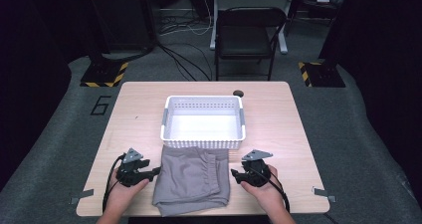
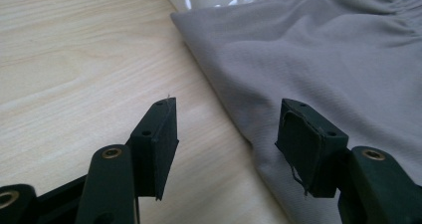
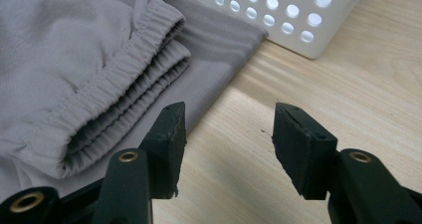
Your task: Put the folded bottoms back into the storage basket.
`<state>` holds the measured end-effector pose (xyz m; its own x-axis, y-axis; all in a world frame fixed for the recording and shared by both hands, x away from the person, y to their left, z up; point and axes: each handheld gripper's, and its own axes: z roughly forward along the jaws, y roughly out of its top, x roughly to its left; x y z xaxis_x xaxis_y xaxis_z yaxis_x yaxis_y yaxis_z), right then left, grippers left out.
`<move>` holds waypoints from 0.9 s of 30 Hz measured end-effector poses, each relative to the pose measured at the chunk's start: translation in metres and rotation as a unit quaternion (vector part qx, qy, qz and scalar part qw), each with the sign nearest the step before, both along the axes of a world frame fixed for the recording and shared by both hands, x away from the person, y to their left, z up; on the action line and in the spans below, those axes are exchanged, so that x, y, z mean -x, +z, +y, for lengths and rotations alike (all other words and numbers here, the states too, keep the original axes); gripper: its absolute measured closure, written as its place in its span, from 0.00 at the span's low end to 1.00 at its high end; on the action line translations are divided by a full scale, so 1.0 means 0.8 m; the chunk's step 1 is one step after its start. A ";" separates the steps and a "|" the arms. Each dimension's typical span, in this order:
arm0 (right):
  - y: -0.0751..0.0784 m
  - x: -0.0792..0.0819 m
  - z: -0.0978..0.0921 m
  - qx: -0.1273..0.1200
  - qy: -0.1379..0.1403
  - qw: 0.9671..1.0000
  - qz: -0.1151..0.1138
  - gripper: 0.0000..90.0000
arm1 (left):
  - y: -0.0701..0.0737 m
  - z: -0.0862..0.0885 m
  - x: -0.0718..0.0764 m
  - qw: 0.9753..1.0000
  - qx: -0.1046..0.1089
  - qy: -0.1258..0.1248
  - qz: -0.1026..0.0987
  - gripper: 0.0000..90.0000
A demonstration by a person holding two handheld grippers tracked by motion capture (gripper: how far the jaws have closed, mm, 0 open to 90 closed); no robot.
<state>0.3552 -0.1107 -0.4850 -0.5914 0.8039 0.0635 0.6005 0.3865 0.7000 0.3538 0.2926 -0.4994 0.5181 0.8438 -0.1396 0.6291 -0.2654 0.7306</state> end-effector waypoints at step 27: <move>-0.020 -0.002 0.026 -0.012 -0.017 0.999 0.029 0.54 | -0.005 -0.027 0.010 1.000 -0.002 -0.013 0.017 0.38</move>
